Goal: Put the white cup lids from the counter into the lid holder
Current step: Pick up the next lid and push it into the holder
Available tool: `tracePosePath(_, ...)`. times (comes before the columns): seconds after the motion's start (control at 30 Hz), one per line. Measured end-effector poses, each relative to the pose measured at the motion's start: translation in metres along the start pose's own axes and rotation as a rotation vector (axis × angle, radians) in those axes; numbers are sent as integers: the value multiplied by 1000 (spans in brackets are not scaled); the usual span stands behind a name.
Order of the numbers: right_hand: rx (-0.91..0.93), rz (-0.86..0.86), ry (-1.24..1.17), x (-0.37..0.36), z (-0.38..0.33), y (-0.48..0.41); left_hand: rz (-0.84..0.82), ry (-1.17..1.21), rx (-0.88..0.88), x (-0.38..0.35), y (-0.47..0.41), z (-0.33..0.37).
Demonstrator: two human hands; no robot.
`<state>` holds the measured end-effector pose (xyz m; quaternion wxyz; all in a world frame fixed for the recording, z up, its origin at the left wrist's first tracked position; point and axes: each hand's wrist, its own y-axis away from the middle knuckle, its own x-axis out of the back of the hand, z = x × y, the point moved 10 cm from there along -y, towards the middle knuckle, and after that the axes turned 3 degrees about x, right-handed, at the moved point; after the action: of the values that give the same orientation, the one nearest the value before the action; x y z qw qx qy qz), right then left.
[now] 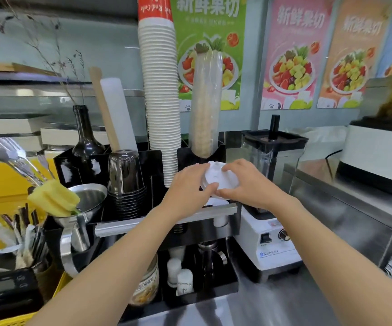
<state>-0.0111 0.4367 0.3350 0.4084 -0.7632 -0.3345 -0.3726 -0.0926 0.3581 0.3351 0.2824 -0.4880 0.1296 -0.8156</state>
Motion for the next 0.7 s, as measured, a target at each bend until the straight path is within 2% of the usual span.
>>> tracePosePath(0.17,-16,-144,116,-22,15,-31,-68,-90,-13,-20,-24,-23)
tracePosePath(0.33,-16,-276,189,-43,21,-48,-106,-291,18,-41,-33,-47)
tracePosePath(0.53,-68,-413,273,-52,31,-60,-137,-336,-9,-50,-36,-52)
tracePosePath(0.7,-79,-502,347,-66,35,-62,-289,-453,-43,-69,-38,-57)
